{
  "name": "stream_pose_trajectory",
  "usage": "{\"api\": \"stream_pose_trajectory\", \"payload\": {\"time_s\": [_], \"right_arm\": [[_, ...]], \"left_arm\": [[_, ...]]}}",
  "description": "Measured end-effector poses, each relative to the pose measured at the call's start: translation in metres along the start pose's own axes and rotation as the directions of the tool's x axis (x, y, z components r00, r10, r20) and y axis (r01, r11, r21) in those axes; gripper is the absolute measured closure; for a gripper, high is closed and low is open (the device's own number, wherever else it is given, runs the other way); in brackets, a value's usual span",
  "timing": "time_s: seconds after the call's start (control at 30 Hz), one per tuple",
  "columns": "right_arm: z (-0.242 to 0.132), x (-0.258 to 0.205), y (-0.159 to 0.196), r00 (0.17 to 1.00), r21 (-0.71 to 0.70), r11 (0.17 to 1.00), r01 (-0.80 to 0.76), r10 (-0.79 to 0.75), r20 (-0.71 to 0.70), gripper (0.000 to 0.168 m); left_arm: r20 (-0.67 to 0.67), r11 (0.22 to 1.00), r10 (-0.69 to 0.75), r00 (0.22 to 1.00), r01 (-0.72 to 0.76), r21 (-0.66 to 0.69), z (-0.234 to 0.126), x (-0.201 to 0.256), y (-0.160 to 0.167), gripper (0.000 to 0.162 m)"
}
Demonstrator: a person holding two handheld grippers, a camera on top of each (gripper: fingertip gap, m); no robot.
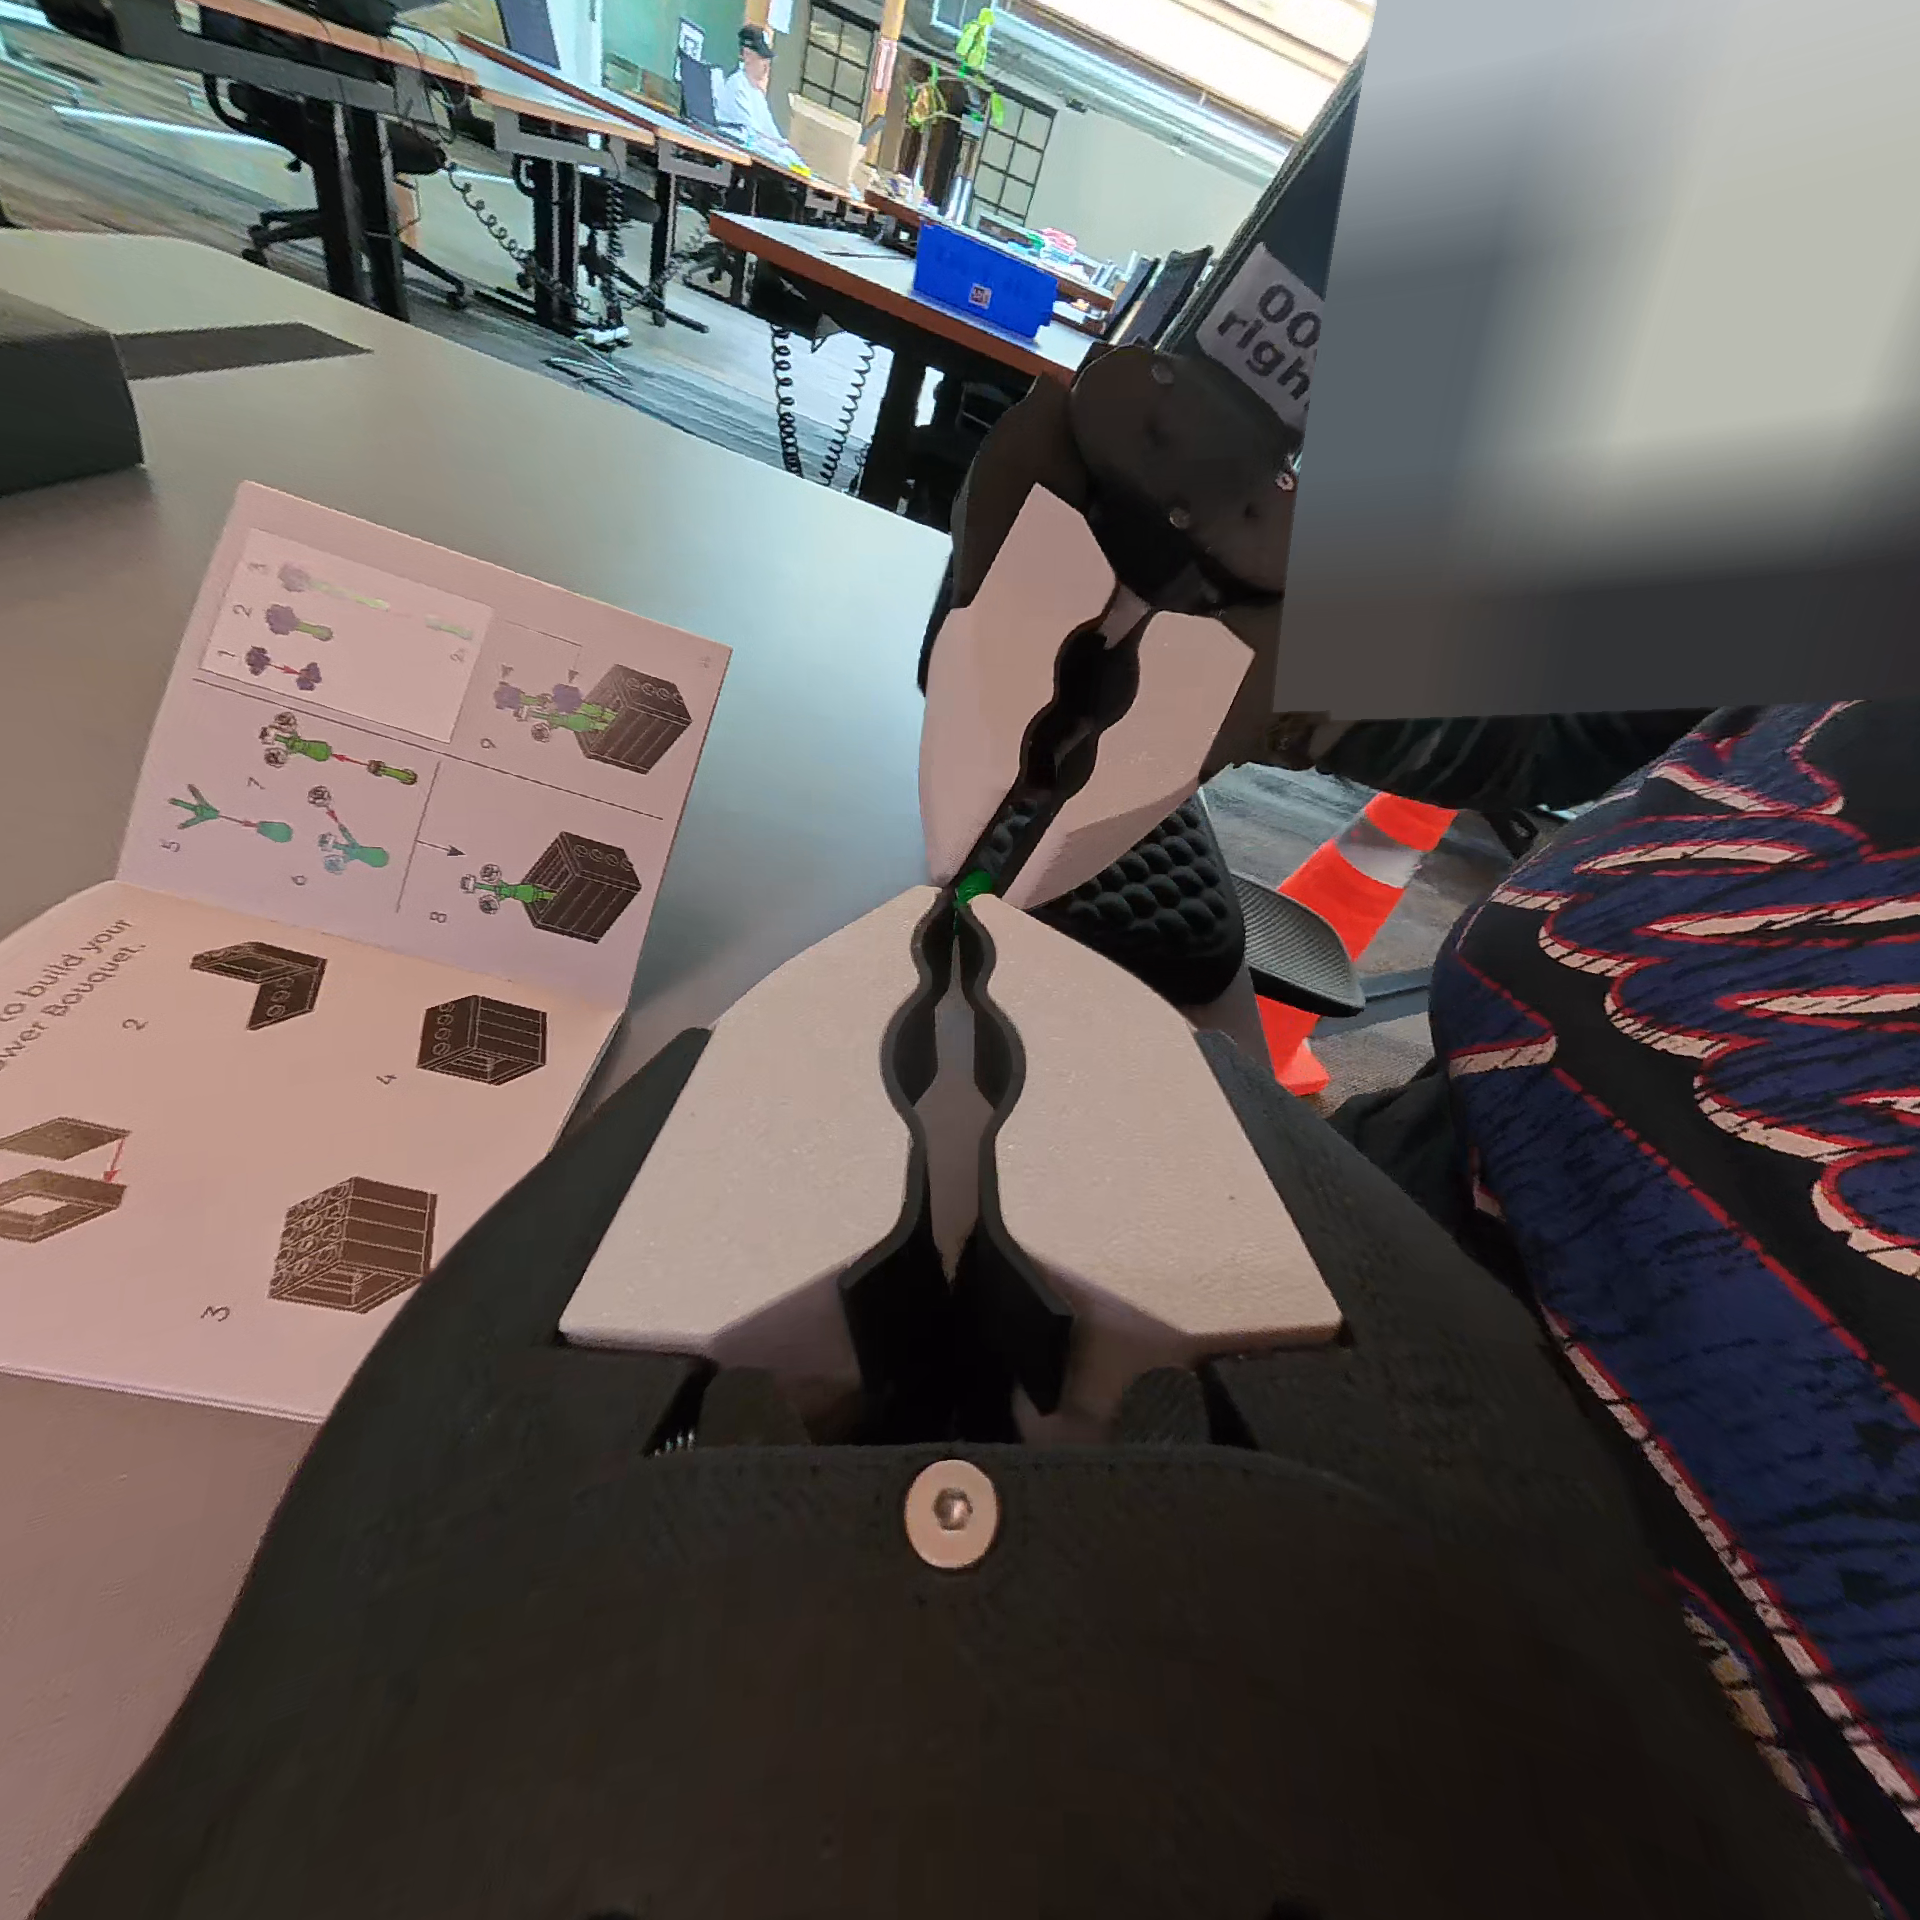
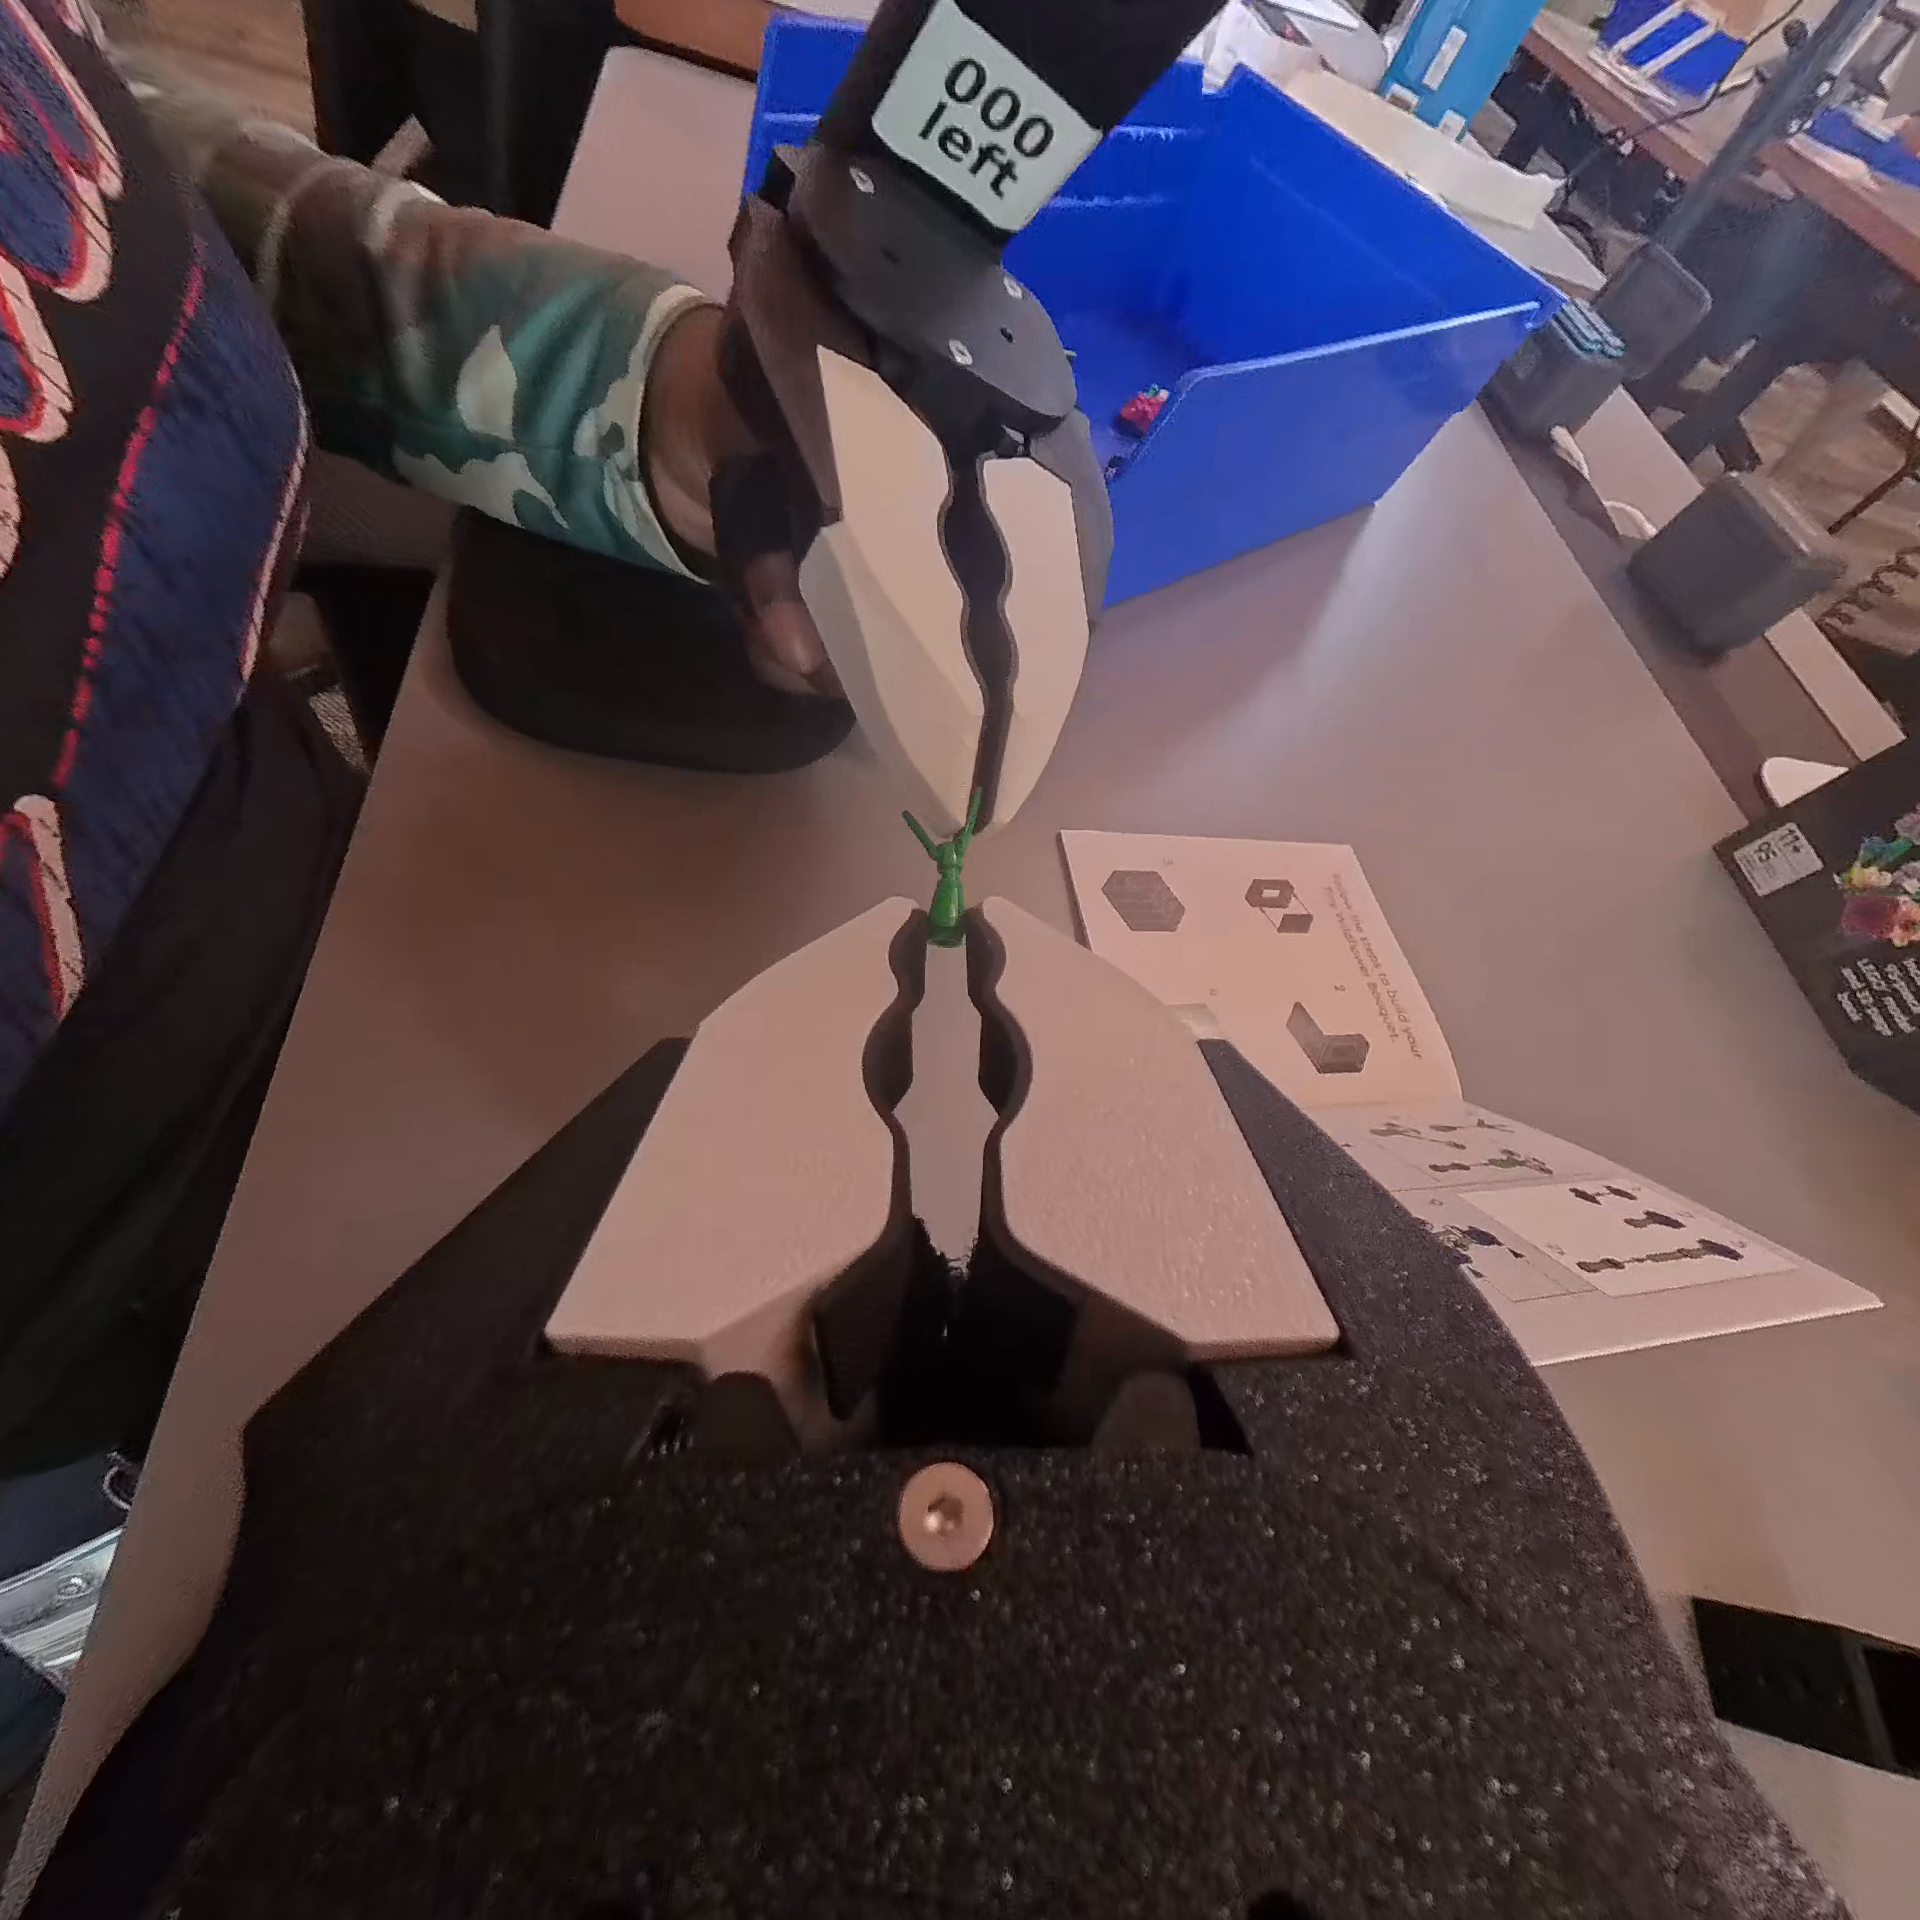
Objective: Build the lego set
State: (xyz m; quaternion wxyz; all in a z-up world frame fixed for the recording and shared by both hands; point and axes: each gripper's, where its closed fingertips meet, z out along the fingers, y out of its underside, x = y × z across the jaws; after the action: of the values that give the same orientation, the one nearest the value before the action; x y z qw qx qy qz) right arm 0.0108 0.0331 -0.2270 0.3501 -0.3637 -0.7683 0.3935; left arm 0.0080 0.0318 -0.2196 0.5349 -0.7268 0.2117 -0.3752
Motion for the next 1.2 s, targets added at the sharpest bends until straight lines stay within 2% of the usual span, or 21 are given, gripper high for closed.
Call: {"api": "stream_pose_trajectory", "payload": {"time_s": [0.13, 0.23, 0.33, 0.43, 0.53, 0.73, 0.87, 0.93, 1.03, 1.2], "right_arm": [[0.003, -0.004, 0.002, 1.0, -0.024, 0.999, 0.024, -0.024, 0.007, 0.161], [0.004, -0.006, -0.004, 0.998, -0.004, 0.998, 0.066, -0.066, 0.011, 0.161], [0.003, -0.005, -0.014, 0.999, 0.025, 0.999, 0.044, -0.045, 0.028, 0.162], [0.004, -0.004, -0.005, 0.998, -0.01, 0.998, 0.063, -0.063, 0.018, 0.162], [0.003, -0.005, 0.001, 1.0, -0.001, 1.0, 0.01, -0.01, 0.019, 0.162], [0.006, -0.005, 0.048, 0.998, -0.195, 0.979, -0.054, 0.05, -0.028, 0.162], [0.009, -0.004, 0.076, 0.998, -0.362, 0.932, -0.021, -0.003, -0.065, 0.161], [0.011, -0.006, 0.083, 0.998, -0.396, 0.917, -0.036, 0.011, -0.065, 0.161], [0.01, -0.004, 0.083, 0.996, -0.384, 0.921, -0.072, 0.044, -0.08, 0.154], [0.007, -0.002, 0.072, 0.987, -0.305, 0.94, -0.154, 0.132, -0.091, 0.148]], "left_arm": [[-0.018, 1.0, 0.004, 1.0, -0.004, -0.012, 0.001, 0.002, 0.001, 0.162], [-0.028, 0.999, -0.007, 1.0, 0.005, -0.054, 0.005, 0.003, 0.006, 0.162], [-0.045, 0.996, -0.005, 0.999, 0.001, -0.086, 0.008, 0.005, 0.01, 0.162], [-0.069, 0.999, -0.035, 0.997, 0.033, -0.025, 0.002, 0.004, 0.002, 0.162], [-0.071, 0.994, -0.087, 0.994, 0.091, 0.06, -0.006, -0.001, -0.008, 0.162], [-0.019, 0.994, -0.083, 0.996, 0.084, 0.067, -0.006, -0.007, -0.01, 0.162], [0.027, 0.997, -0.054, 0.998, 0.053, 0.048, -0.008, -0.009, -0.01, 0.16], [0.049, 1.0, -0.02, 0.999, 0.021, -0.012, -0.011, -0.008, -0.005, 0.151], [0.059, 0.982, 0.062, 0.996, -0.05, -0.185, -0.019, 0.0, 0.013, 0.139], [-0.032, 0.887, 0.182, 0.983, -0.178, -0.427, -0.024, 0.031, 0.05, 0.14]]}}
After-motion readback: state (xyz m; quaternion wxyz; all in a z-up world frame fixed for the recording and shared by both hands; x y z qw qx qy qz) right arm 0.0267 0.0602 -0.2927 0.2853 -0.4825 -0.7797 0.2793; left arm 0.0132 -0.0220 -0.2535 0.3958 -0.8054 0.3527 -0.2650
